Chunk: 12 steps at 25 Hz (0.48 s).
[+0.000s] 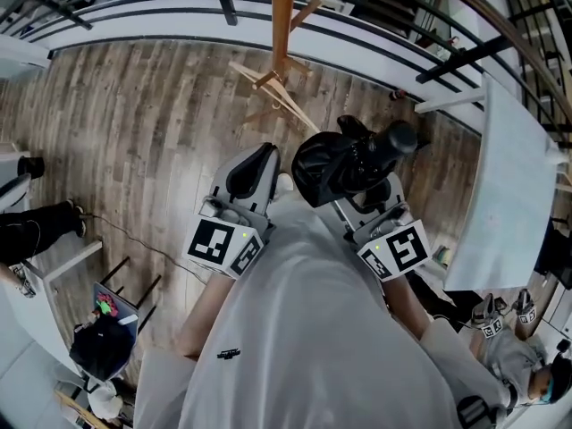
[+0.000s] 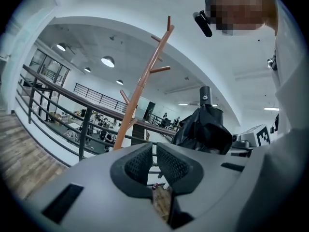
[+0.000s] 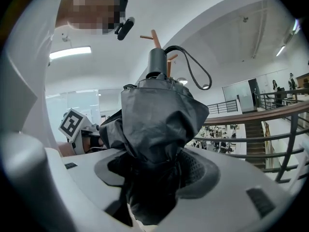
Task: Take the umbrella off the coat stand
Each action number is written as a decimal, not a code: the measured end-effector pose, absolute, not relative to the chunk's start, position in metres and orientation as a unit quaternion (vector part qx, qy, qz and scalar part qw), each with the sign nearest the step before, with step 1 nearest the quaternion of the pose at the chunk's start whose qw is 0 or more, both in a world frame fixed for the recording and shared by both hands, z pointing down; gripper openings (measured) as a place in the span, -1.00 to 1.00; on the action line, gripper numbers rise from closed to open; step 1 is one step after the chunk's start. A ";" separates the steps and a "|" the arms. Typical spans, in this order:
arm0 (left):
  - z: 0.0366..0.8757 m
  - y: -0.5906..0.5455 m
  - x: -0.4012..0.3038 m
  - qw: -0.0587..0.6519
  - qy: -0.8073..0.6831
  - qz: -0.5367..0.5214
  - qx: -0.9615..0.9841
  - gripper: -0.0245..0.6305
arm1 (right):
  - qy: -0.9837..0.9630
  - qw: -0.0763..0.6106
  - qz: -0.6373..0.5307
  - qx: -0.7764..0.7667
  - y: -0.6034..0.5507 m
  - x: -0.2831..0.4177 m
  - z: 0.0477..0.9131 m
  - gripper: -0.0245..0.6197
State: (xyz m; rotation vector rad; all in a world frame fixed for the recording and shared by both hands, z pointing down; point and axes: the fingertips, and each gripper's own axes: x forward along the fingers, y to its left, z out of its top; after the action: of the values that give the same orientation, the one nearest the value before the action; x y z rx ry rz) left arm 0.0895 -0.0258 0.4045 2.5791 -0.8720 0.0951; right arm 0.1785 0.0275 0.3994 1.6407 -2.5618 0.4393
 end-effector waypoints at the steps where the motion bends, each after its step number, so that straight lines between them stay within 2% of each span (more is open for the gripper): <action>1: 0.407 -0.026 0.090 0.207 -0.315 0.039 0.925 -0.80 | -0.836 0.034 0.143 0.529 0.025 0.179 0.401 -0.02; 6: 0.411 -0.026 0.088 0.204 -0.319 0.052 0.924 -0.80 | -0.851 0.062 0.131 0.505 0.026 0.164 0.414 -0.02; 12: 0.416 -0.019 0.083 0.214 -0.326 0.060 0.919 -0.80 | -0.883 0.063 0.132 0.445 0.037 0.140 0.414 -0.02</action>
State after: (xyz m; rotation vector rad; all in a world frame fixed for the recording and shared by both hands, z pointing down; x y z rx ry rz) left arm 0.0834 -0.0189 0.4162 2.5494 -0.9039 0.1664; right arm 0.1400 0.0368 0.4143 1.3453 -2.6685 0.3990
